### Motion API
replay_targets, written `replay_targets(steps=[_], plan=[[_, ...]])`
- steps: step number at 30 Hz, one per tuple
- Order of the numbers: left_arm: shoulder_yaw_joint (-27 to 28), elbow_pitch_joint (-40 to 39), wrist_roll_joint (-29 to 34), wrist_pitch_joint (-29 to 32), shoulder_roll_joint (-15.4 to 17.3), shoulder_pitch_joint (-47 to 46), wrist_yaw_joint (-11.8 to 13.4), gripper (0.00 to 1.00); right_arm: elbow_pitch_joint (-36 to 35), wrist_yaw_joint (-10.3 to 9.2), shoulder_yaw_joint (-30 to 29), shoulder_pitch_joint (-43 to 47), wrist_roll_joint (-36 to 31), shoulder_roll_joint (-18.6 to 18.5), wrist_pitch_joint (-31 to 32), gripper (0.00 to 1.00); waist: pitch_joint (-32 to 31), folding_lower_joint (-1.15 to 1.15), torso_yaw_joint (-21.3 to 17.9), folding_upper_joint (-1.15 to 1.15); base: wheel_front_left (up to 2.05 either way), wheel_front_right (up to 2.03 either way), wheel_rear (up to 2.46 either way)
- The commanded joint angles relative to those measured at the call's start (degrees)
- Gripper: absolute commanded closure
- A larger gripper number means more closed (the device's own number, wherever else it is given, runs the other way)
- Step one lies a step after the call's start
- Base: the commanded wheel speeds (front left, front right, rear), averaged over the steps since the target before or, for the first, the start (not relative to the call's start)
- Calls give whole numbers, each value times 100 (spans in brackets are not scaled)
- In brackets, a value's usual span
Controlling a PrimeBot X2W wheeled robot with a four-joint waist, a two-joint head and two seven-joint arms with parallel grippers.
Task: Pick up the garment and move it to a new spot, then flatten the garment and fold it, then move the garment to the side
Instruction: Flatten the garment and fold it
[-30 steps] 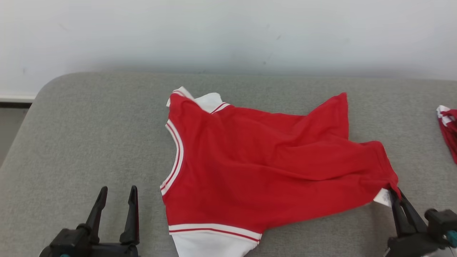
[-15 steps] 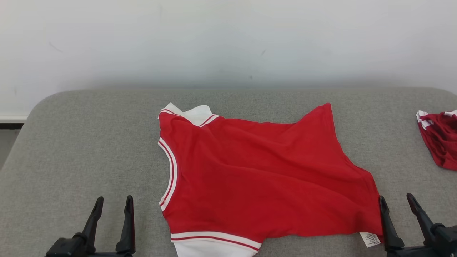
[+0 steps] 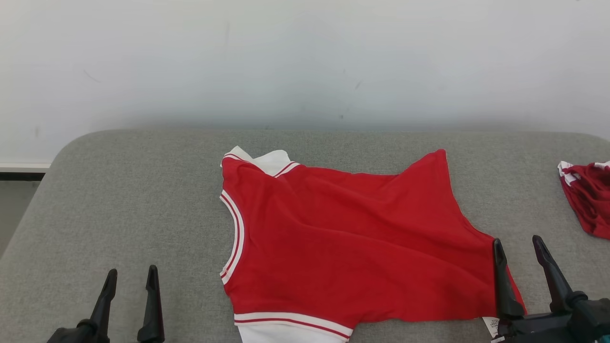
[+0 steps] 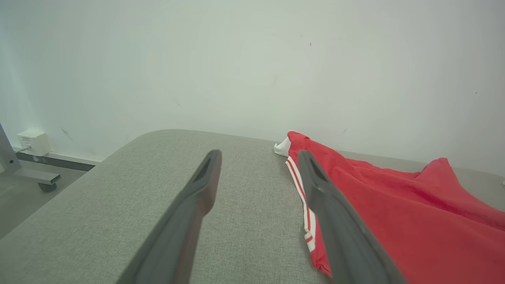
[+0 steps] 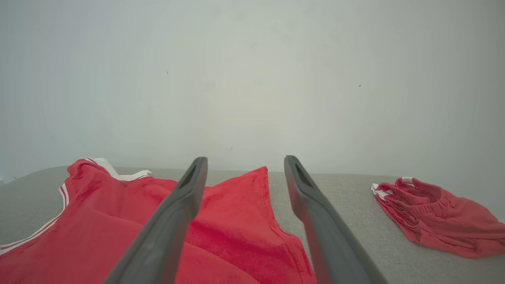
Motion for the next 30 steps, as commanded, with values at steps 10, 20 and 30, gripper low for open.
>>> replay_targets(steps=[10,20,30], plan=[[186,-163,63,-10,22,166,71,0,-134,-16,-1,62,-165,169,-111,0,-33,1,41,0,0,0,0],[-151,57,0,80,-71,213,-148,0,163,-16,-17,131,-79,115,-111,0,-18,1,27,0,0,0,0],[-1396,1039,-189,404,-157,439,-447,0,1084,-16,-228,231,-11,-144,-102,0,115,1,-76,0,0,0,0]])
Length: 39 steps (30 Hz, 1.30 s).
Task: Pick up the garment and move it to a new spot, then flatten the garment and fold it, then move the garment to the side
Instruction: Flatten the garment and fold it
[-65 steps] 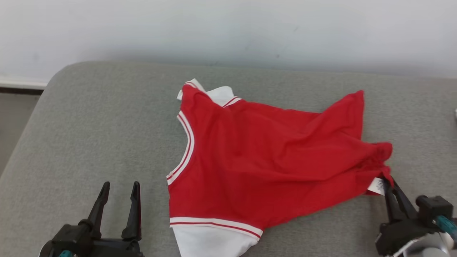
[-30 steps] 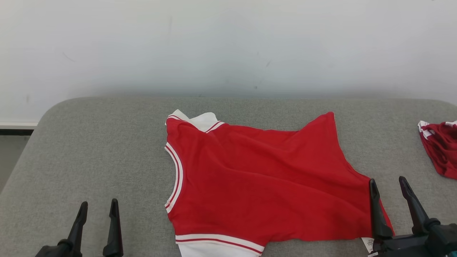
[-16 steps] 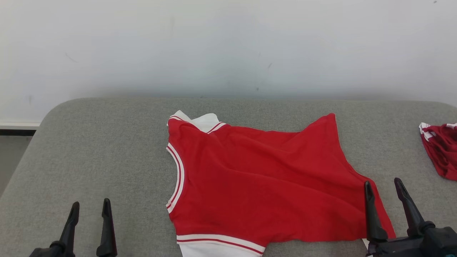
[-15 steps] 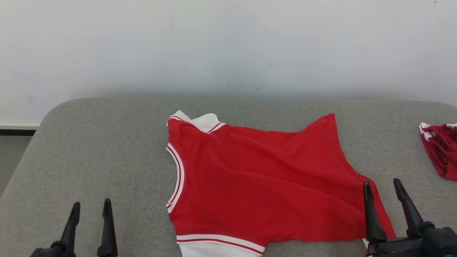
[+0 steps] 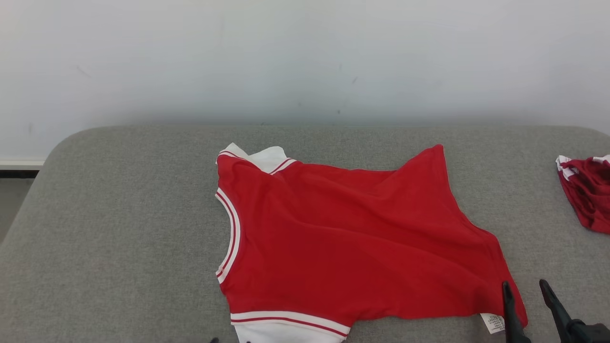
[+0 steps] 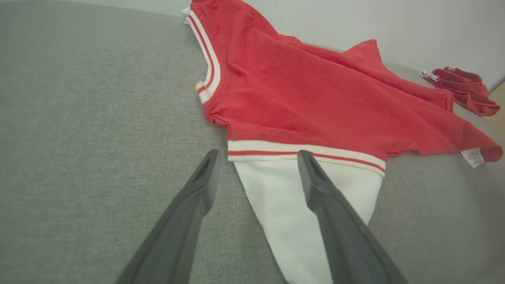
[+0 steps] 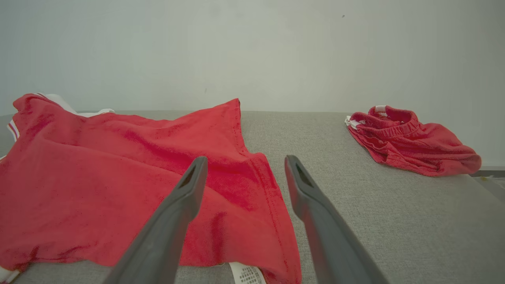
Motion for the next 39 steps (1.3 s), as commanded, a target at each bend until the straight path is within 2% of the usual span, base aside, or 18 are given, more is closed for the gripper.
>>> replay_targets(steps=[1,9,19,24,25,26,27,28,29,34,39], plan=[[-172,260,-110,9,17,92,-39,0,218,-16,-72,40,67,-73,-18,0,52,0,-59,0,0,0,0],[-672,1055,-440,-43,-25,20,-61,0,1075,-16,-130,-112,158,-187,-49,0,149,0,-139,0,0,0,0],[-1258,1928,-984,-150,-81,-474,-62,0,2235,-16,103,-620,280,-272,-59,0,293,0,-192,0,0,0,0],[-1487,2178,-1289,-210,-106,-753,-62,0,2463,-16,220,-865,406,-225,-60,0,360,0,-177,0,0,0,0],[-1532,2205,-1410,-227,-121,-786,-62,0,2519,-16,263,-885,436,-225,-59,8,359,0,-171,0,0,0,0],[-1573,2224,-1522,-241,-131,-824,-62,9,2550,-16,311,-911,458,-233,-60,61,357,0,-163,0,0,0,0],[-1620,2212,-1585,-256,-140,-873,-63,61,2558,-16,353,-939,494,-238,-60,100,355,0,-156,0,0,0,0],[-1651,2182,-1661,-281,-144,-916,-63,83,2544,-16,385,-961,533,-247,-61,100,353,0,-150,0,0,0,0],[-1671,2154,-1720,-312,-132,-943,-64,100,2514,-16,384,-972,657,-217,-61,100,347,0,-145,0,0,0,0],[-1492,1743,-1905,-405,28,-995,-63,100,2015,-16,545,-924,993,-295,-61,100,324,0,-139,0,0,0,0],[-1070,840,-1917,-412,232,-1183,-63,100,1347,-16,770,-1039,1054,-530,-61,100,352,0,-193,0,0,0,0]])
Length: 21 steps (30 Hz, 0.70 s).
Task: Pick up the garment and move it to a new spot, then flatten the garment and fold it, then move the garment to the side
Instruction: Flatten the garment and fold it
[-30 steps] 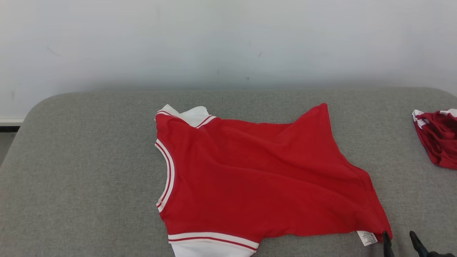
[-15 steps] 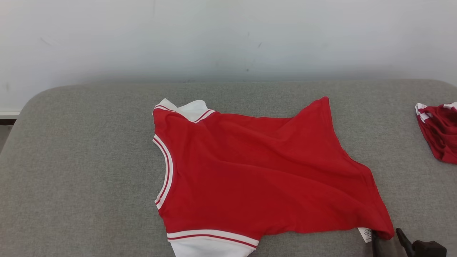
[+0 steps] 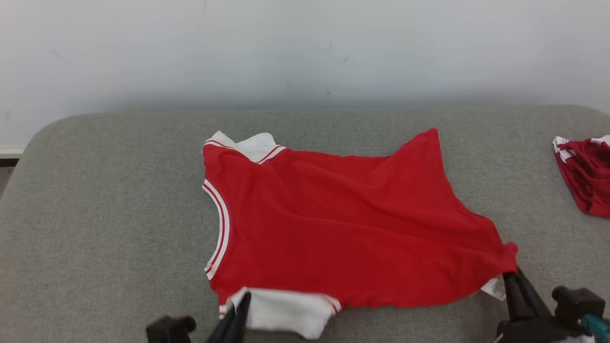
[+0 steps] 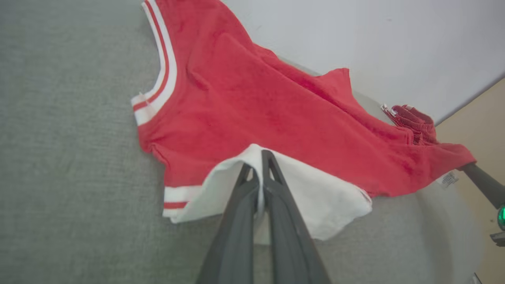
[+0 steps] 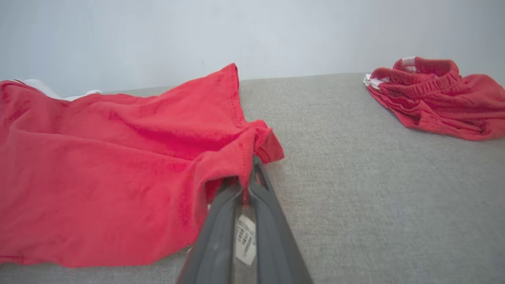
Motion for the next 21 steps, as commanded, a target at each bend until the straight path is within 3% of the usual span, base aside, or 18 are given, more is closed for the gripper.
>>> replay_targets(steps=[1,7,13,21], plan=[[83,-244,27,-23,136,-202,9,100,-200,-16,92,-176,62,-106,-26,100,29,-1,-29,-1,0,0,0],[338,-921,-15,376,666,-1381,9,100,-533,-16,561,-1019,274,-450,25,100,223,-1,-122,-1,0,0,0],[544,-1189,-175,946,939,-2950,9,100,-486,-16,943,-2287,574,-721,193,100,721,-1,-242,-1,0,0,0],[722,-440,-179,1781,1130,-6161,21,100,-149,-16,1276,-4983,1016,-1023,710,100,2087,-1,-381,-1,0,0,0]])
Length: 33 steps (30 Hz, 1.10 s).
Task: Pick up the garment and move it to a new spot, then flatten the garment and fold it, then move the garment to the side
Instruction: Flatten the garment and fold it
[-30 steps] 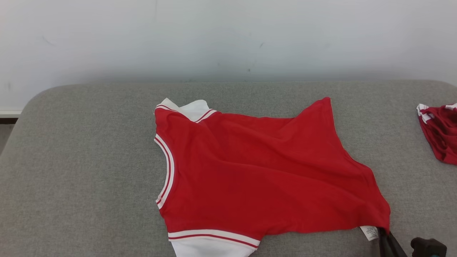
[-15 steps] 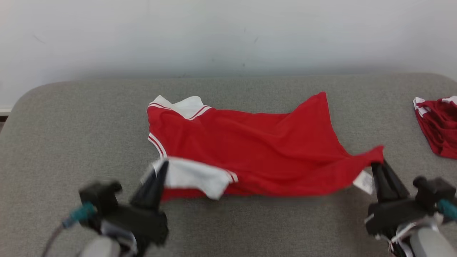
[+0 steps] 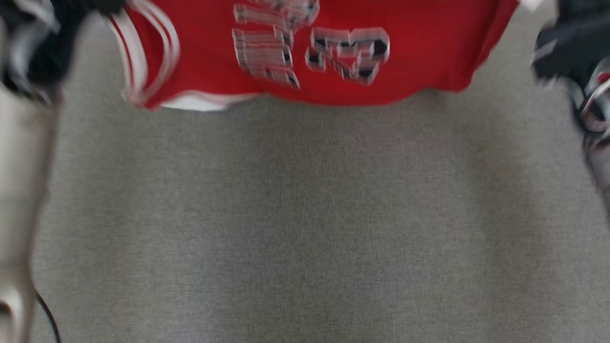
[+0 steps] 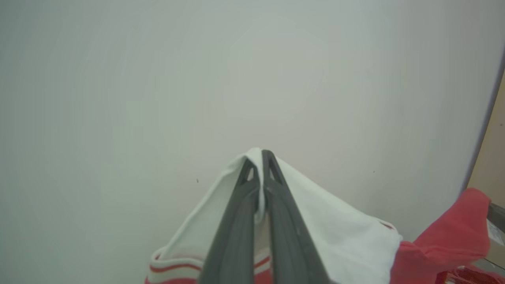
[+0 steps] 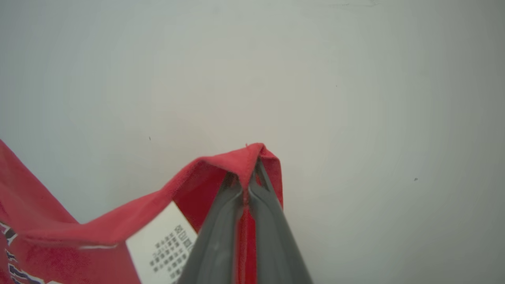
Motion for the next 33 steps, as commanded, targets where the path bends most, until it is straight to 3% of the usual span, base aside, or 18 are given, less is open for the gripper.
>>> replay_targets(steps=[1,6,14,23,33], plan=[[30,122,18,56,43,-360,19,100,42,-16,12,-312,76,-38,51,100,951,-2,-174,-2,0,0,0],[139,1038,281,104,48,-2435,94,100,549,-16,-19,-2123,339,-108,403,100,1626,-2,-318,-2,0,0,0],[-157,2536,724,-207,-100,-4625,47,100,1545,-16,181,-4035,280,-138,446,100,1860,-2,-357,-2,0,0,0],[-429,3722,727,-642,-348,-5479,7,100,2430,-16,735,-4971,387,-7,281,100,1993,-2,-334,-2,0,0,0],[-757,4185,598,-872,-318,-5618,11,100,2822,-16,1211,-5227,604,-20,103,100,2139,-2,-327,-2,0,0,0]])
